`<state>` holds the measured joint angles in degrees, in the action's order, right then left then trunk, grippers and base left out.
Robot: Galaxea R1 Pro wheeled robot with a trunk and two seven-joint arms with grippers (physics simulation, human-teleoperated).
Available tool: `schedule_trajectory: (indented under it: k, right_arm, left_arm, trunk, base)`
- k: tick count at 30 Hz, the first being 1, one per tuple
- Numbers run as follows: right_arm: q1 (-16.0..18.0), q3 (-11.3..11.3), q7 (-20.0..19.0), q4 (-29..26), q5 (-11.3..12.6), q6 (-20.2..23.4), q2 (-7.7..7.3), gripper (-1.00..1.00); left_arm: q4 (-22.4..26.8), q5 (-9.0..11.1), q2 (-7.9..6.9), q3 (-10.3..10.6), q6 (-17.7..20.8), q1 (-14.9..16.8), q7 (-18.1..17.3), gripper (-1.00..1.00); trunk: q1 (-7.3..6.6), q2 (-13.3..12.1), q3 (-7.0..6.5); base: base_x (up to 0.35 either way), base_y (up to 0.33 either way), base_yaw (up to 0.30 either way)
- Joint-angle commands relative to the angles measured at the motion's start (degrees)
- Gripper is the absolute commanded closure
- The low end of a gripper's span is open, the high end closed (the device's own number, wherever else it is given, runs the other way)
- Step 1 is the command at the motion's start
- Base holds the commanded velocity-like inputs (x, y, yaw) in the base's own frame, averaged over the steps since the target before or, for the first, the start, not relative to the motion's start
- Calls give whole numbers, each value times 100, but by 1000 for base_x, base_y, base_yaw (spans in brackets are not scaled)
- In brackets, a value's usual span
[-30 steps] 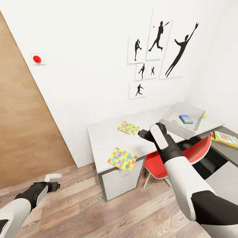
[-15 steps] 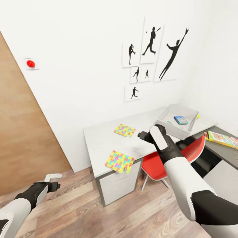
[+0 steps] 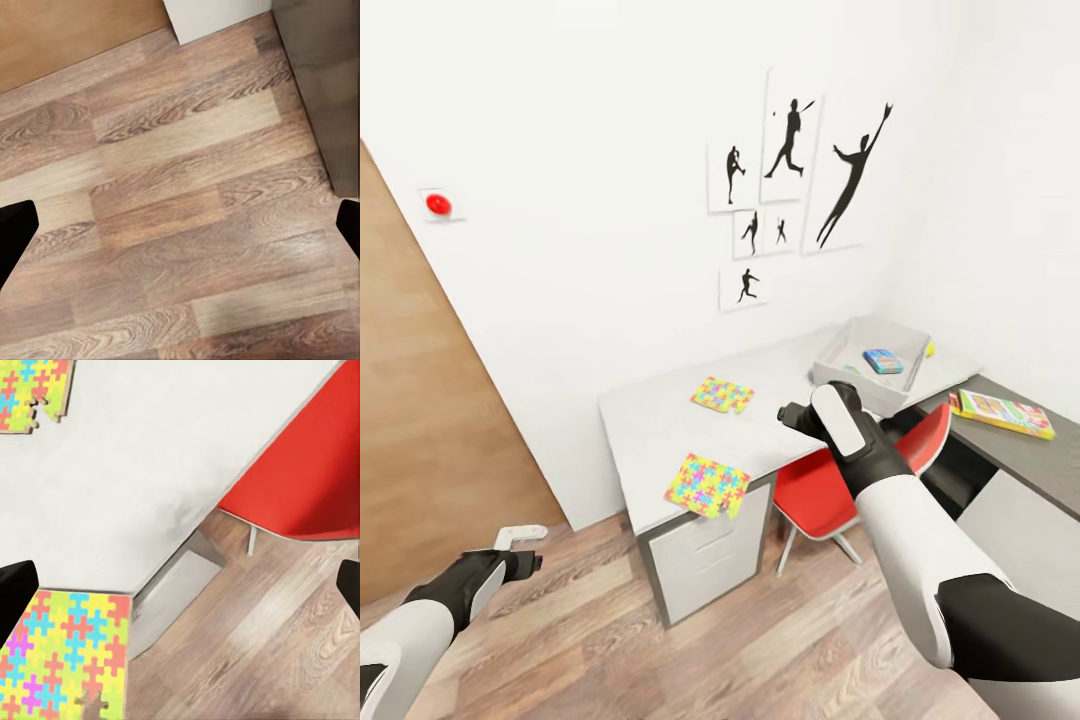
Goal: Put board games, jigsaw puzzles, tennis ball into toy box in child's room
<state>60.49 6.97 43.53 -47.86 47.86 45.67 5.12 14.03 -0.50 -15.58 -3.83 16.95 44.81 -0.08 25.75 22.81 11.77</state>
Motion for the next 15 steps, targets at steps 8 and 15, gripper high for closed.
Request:
schedule_trajectory:
  k: [8,15]
  right_arm:
    - [6,15,60,10,57,3,-2,-100]
    - [4,9,60,15,57,-2,-2,-100]
  left_arm:
    - [12,-4,2,-39,37,1,0,-100]
    - [12,-3,2,-39,37,1,0,-100]
  trunk:
    - [3,11,-62]
    - [3,11,-126]
  base:
    - [-200,0,-110]
    - [-88,0,-111]
